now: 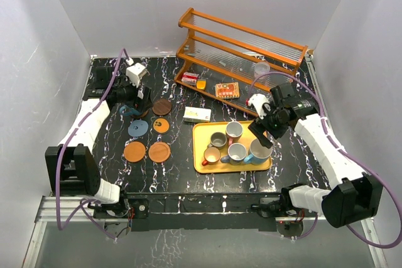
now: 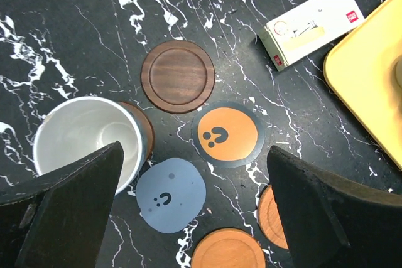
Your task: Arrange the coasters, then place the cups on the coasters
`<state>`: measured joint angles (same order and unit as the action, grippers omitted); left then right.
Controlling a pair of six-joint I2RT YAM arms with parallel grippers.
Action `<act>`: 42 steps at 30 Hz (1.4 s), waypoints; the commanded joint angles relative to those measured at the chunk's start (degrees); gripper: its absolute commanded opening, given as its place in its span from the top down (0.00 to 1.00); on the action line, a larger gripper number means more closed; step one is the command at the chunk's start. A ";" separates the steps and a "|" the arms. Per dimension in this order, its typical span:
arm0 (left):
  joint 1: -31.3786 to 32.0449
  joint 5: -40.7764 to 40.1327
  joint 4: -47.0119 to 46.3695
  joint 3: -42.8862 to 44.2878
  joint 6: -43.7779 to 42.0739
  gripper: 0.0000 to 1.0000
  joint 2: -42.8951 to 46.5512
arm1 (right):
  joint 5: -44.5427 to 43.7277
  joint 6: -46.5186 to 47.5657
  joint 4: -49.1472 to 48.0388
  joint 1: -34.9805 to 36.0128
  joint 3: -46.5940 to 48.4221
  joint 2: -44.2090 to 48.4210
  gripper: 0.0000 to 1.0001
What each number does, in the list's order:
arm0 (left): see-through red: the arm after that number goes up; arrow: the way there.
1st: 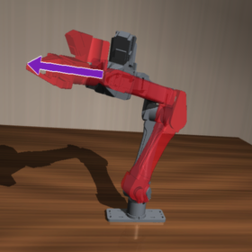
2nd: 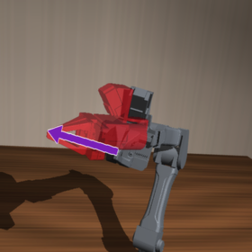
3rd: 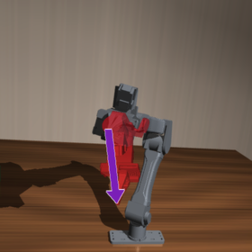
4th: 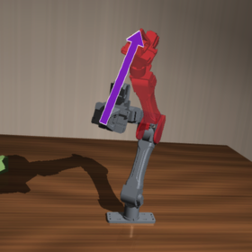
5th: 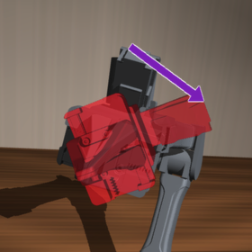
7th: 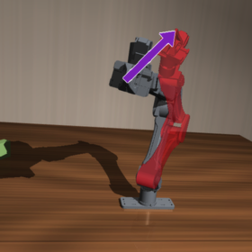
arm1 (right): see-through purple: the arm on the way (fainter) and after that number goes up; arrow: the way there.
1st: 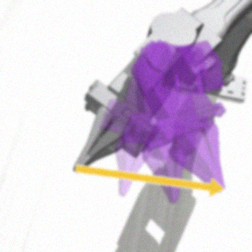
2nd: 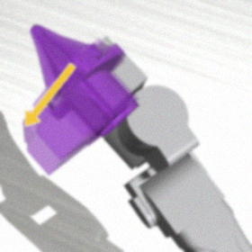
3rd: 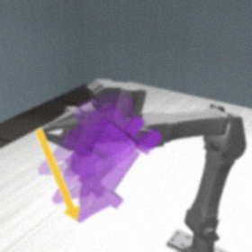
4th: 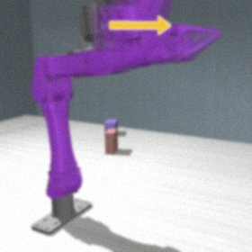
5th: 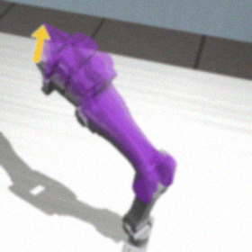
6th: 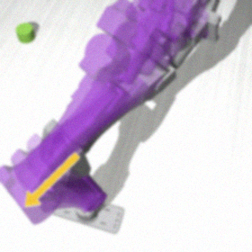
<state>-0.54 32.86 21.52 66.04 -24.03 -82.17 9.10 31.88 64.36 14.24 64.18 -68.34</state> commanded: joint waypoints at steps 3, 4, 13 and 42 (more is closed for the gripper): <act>4.19 -2.76 1.68 3.79 -0.94 0.03 -1.54 | -0.55 1.85 -2.50 0.01 -3.71 -3.09 0.20; 4.83 -2.72 1.23 3.38 -1.01 0.03 -1.34 | -0.43 2.00 -3.08 0.08 -3.98 -3.90 0.23; 6.98 -2.72 -1.51 -0.15 -0.31 0.02 -0.30 | 3.87 2.24 -6.80 0.08 -4.73 -8.59 0.46; 10.60 -2.37 0.25 1.22 -3.93 0.01 -0.22 | 3.48 6.70 3.67 0.16 16.40 -12.11 1.00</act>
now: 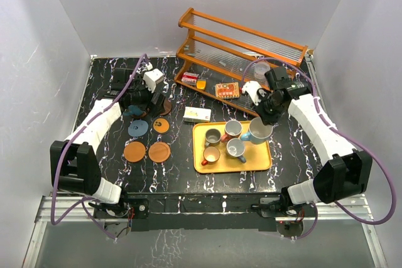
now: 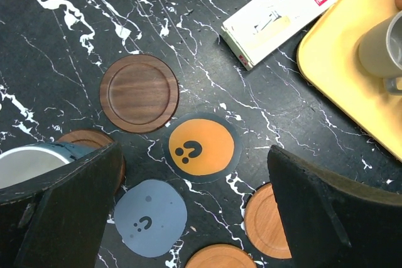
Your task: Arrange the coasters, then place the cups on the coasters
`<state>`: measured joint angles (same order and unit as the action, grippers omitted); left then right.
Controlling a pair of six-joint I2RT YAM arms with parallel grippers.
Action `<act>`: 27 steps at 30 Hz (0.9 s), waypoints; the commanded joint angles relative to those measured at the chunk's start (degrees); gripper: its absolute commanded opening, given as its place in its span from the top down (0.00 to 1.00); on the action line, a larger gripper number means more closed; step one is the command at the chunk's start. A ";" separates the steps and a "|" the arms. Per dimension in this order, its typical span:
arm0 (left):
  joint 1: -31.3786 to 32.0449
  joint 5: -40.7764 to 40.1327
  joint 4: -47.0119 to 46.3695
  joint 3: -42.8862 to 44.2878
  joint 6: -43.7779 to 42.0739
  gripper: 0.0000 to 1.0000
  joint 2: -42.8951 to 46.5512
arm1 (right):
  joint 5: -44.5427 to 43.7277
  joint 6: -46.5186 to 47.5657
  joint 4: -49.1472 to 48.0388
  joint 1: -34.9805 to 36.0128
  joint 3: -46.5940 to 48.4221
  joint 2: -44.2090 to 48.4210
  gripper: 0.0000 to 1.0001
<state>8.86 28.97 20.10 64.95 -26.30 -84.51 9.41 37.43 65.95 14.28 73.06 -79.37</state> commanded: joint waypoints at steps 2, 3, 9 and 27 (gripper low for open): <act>2.13 1.50 2.30 3.07 -2.09 0.01 1.88 | 4.45 0.96 2.98 0.21 10.72 -2.64 1.00; 2.67 1.52 2.69 3.46 -2.35 0.01 1.80 | 4.63 0.57 3.19 0.46 12.33 -3.43 1.00; 5.70 2.06 4.21 5.71 -2.11 0.01 1.28 | 4.82 -1.41 4.03 2.51 20.81 -7.42 1.00; 13.51 10.19 7.76 11.62 -2.82 0.03 0.25 | 8.77 -12.16 3.24 7.68 40.61 -19.94 1.00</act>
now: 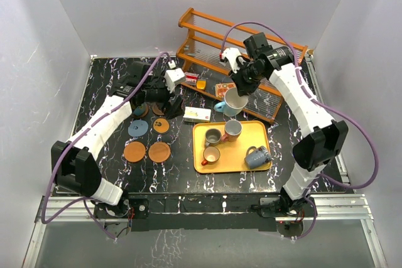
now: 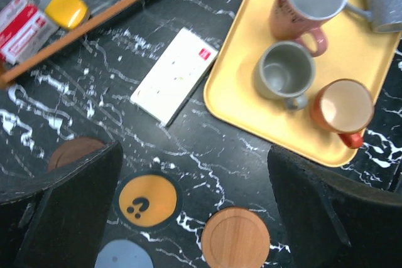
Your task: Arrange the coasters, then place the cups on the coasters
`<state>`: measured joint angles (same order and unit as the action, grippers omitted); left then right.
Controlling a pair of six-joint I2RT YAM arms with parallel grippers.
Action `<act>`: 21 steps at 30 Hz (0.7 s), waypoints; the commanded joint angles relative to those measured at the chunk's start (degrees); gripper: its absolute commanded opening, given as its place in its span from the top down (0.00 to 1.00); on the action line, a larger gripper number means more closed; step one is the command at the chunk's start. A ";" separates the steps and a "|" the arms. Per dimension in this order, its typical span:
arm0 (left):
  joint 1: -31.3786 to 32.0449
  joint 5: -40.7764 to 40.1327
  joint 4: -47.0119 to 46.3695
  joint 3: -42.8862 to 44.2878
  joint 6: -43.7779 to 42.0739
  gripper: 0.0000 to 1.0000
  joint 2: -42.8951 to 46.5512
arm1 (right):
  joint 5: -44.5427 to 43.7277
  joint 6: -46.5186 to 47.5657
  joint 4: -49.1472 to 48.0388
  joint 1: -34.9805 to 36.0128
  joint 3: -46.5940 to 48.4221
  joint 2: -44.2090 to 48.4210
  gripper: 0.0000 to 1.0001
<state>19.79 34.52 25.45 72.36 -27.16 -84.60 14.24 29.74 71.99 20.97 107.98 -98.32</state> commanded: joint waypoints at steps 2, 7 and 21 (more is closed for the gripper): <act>4.05 5.21 3.16 5.91 -2.67 0.04 -0.27 | 4.42 -5.74 -2.88 1.71 7.11 -3.49 1.00; 8.26 4.87 4.48 9.43 -4.28 0.06 -2.00 | 5.26 -8.30 -2.90 3.29 10.76 -7.40 1.00; 14.83 -4.62 -1.54 8.42 -2.77 0.30 -4.35 | 8.43 -10.74 -3.25 7.30 13.00 -11.12 1.00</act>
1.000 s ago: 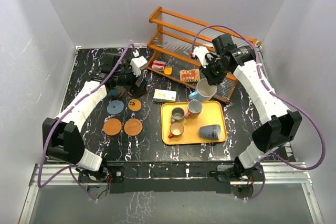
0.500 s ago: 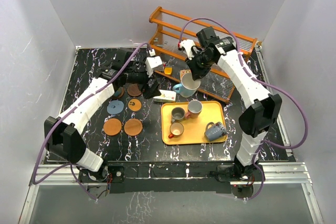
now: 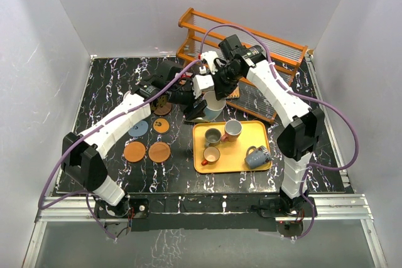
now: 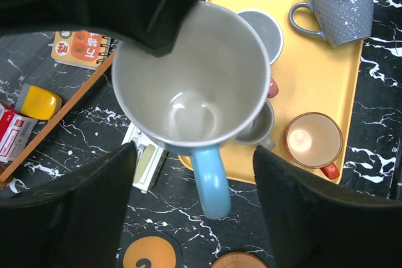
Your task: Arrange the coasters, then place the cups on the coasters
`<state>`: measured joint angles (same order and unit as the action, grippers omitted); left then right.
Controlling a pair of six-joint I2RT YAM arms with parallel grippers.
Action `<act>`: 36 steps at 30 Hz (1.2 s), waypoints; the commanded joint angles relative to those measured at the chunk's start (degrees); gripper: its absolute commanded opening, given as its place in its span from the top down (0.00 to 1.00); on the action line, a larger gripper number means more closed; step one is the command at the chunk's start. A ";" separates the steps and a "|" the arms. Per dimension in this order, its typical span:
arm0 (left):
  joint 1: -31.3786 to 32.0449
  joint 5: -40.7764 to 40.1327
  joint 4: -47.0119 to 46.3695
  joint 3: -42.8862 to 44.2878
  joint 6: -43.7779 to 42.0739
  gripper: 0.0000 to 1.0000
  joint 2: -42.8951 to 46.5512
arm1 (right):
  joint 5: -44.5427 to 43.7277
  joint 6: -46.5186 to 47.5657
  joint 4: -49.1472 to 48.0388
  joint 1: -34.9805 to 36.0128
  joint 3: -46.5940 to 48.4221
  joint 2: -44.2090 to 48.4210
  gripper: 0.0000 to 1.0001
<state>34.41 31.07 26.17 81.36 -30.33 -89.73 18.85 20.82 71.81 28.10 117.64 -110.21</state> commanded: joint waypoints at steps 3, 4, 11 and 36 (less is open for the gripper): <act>0.45 -1.32 -2.77 -1.39 0.23 0.39 0.62 | 4.74 -2.07 -3.29 0.18 3.29 0.70 1.00; 0.52 -1.40 -2.91 -1.70 0.12 0.41 0.60 | 4.99 -2.22 -3.38 0.19 3.29 0.75 1.00; 0.57 -2.41 -3.28 -3.11 -0.66 0.54 1.34 | 5.43 -2.41 -3.60 0.29 3.05 0.61 1.00; -7.70 -4.85 -4.97 -5.64 1.22 1.00 7.20 | 0.99 -3.30 -8.38 0.05 -4.06 6.31 0.48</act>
<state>30.30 26.00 25.15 76.64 -29.91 -88.44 20.84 17.41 66.63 28.34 114.02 -108.79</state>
